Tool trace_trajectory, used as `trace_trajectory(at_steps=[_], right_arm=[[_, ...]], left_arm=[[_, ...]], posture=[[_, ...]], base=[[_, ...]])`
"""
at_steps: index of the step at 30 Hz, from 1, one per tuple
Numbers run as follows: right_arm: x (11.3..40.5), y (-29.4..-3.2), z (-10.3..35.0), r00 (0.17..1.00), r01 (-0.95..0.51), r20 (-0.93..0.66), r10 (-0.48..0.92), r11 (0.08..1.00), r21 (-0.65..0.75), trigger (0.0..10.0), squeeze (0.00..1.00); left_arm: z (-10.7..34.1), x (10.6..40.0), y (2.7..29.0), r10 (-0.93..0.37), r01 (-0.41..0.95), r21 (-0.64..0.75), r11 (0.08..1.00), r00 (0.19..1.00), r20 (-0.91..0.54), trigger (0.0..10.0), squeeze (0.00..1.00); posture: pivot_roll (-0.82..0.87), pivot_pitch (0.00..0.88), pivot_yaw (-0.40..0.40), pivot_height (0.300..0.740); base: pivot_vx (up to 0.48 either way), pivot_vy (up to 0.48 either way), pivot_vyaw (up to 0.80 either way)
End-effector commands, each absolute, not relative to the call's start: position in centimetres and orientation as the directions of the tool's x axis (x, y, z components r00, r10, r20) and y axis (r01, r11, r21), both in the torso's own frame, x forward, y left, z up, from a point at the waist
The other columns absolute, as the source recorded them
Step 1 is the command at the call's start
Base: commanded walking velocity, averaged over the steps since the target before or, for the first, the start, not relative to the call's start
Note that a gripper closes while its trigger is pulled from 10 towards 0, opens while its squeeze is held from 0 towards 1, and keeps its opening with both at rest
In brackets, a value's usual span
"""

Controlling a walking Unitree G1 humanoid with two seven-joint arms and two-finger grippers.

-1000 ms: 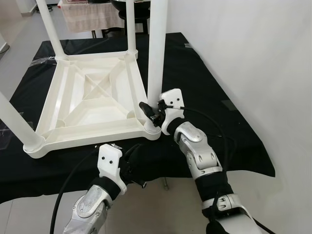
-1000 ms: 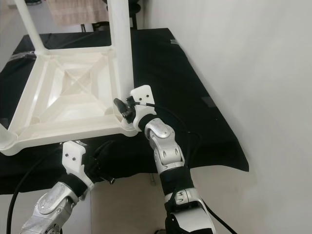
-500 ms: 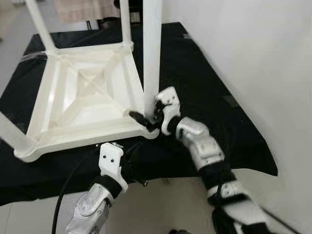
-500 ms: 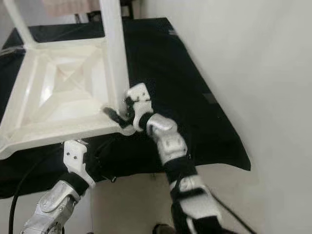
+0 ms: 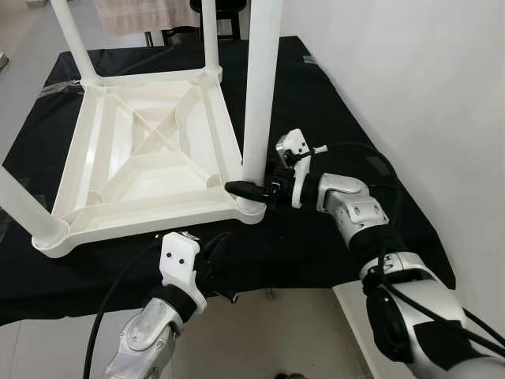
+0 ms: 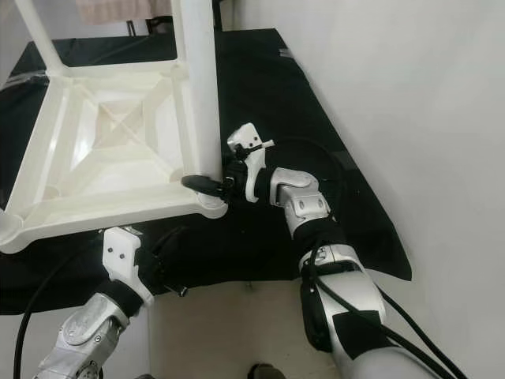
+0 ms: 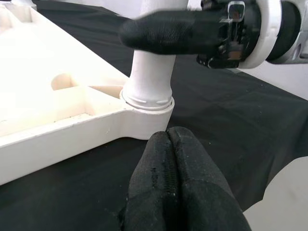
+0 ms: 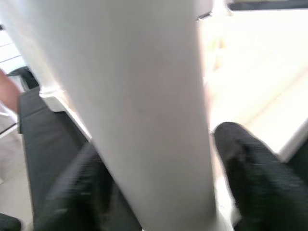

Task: Building children table

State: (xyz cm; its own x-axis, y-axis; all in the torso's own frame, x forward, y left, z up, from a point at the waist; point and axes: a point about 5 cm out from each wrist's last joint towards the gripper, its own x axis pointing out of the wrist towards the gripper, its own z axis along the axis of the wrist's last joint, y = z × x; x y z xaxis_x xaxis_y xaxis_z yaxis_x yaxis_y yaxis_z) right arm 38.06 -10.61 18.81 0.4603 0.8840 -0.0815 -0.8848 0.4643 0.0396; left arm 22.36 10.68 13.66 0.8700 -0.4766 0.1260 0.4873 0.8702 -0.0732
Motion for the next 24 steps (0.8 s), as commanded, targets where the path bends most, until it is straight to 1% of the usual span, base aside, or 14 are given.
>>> trace_trajectory(at_steps=[1, 8, 10, 12, 13, 14, 15, 16, 19, 20, 21, 22, 23, 24], right_arm=[[38.3, -10.7, 19.2, 0.470, -0.881, -0.066, 0.880, 0.473, 0.025, 0.0, 0.00], [38.5, -11.4, 18.8, 0.524, -0.850, -0.053, 0.850, 0.526, 0.033, 0.0, 0.00], [38.4, -12.4, 18.2, 0.574, -0.818, -0.049, 0.817, 0.575, 0.015, 0.0, 0.00], [38.4, -12.8, 17.9, 0.593, -0.804, -0.047, 0.804, 0.594, 0.009, 0.0, 0.00], [38.3, -13.5, 17.4, 0.641, -0.766, -0.064, 0.765, 0.642, -0.005, 0.0, 0.00], [38.3, -13.5, 17.4, 0.641, -0.766, -0.064, 0.765, 0.642, -0.005, 0.0, 0.00], [38.1, -14.7, 16.0, 0.750, -0.657, -0.117, 0.651, 0.753, -0.025, 0.0, 0.00], [37.8, -15.5, 14.8, 0.845, -0.517, -0.176, 0.505, 0.855, -0.029, 0.0, 0.00], [37.8, -15.5, 14.8, 0.845, -0.517, -0.176, 0.505, 0.855, -0.029, 0.0, 0.00], [36.7, -15.6, 13.7, 0.902, -0.392, -0.207, 0.379, 0.920, -0.023, 0.0, 0.00], [35.1, -14.8, 13.2, 0.920, -0.338, -0.215, 0.327, 0.941, -0.014, 0.0, 0.00], [35.1, -14.8, 13.2, 0.920, -0.338, -0.215, 0.327, 0.941, -0.014, 0.0, 0.00], [33.9, -14.3, 13.1, 0.930, -0.307, -0.214, 0.299, 0.952, -0.004, 0.0, 0.00], [33.3, -12.7, 13.4, 0.921, -0.349, -0.192, 0.340, 0.937, -0.017, 0.0, 0.00]], left_arm=[[13.2, 22.1, 10.6, -0.479, 0.488, -0.071, 0.870, 0.871, 0.110, 10.0, 0.00], [13.0, 22.1, 10.6, -0.478, 0.485, -0.059, 0.872, 0.872, 0.104, 10.0, 0.00], [12.9, 22.0, 10.6, -0.477, 0.483, -0.049, 0.874, 0.873, 0.102, 10.0, 0.00], [13.0, 22.0, 10.6, -0.475, 0.481, -0.043, 0.876, 0.874, 0.102, 10.0, 0.00], [13.2, 22.0, 10.6, -0.473, 0.479, -0.039, 0.877, 0.875, 0.104, 10.0, 0.00], [13.2, 22.0, 10.6, -0.473, 0.479, -0.039, 0.877, 0.875, 0.104, 10.0, 0.00], [13.5, 21.9, 10.7, -0.471, 0.477, -0.035, 0.878, 0.875, 0.107, 10.0, 0.00], [13.5, 21.9, 10.8, -0.472, 0.478, -0.034, 0.878, 0.875, 0.106, 10.0, 0.00], [13.5, 21.9, 10.8, -0.472, 0.478, -0.034, 0.878, 0.875, 0.106, 10.0, 0.00], [13.5, 21.9, 10.8, -0.472, 0.478, -0.032, 0.878, 0.875, 0.105, 10.0, 0.00], [13.5, 21.8, 10.9, -0.473, 0.478, -0.029, 0.878, 0.875, 0.104, 10.0, 0.00], [13.5, 21.8, 10.9, -0.473, 0.478, -0.029, 0.878, 0.875, 0.104, 10.0, 0.00], [13.5, 21.8, 11.0, -0.473, 0.478, -0.027, 0.878, 0.875, 0.104, 10.0, 0.00], [13.5, 21.9, 11.0, -0.473, 0.477, -0.025, 0.878, 0.875, 0.103, 10.0, 0.00]], posture=[[0.08, 0.117, -0.042, 0.740], [0.09, 0.111, -0.038, 0.740], [0.09, 0.110, -0.032, 0.740], [0.08, 0.110, -0.031, 0.740], [0.08, 0.111, -0.030, 0.740], [0.08, 0.111, -0.030, 0.740], [0.08, 0.109, -0.028, 0.740], [0.09, 0.109, -0.025, 0.740], [0.09, 0.109, -0.025, 0.740], [0.08, 0.111, -0.024, 0.740], [0.08, 0.111, -0.018, 0.740], [0.08, 0.111, -0.018, 0.740], [0.08, 0.111, -0.018, 0.740], [0.07, 0.106, -0.005, 0.740]], base=[[0.000, 0.000, 0.00], [0.000, 0.000, 0.00], [0.000, 0.000, 0.00], [0.000, 0.000, 0.00], [0.000, 0.000, 0.00], [0.000, 0.000, 0.00], [0.000, 0.000, 0.00], [0.000, 0.000, 0.00], [0.000, 0.000, 0.00], [0.000, 0.000, 0.00], [0.000, 0.000, 0.00], [0.000, 0.000, 0.00], [0.000, 0.000, 0.00], [0.000, 0.000, 0.00]])
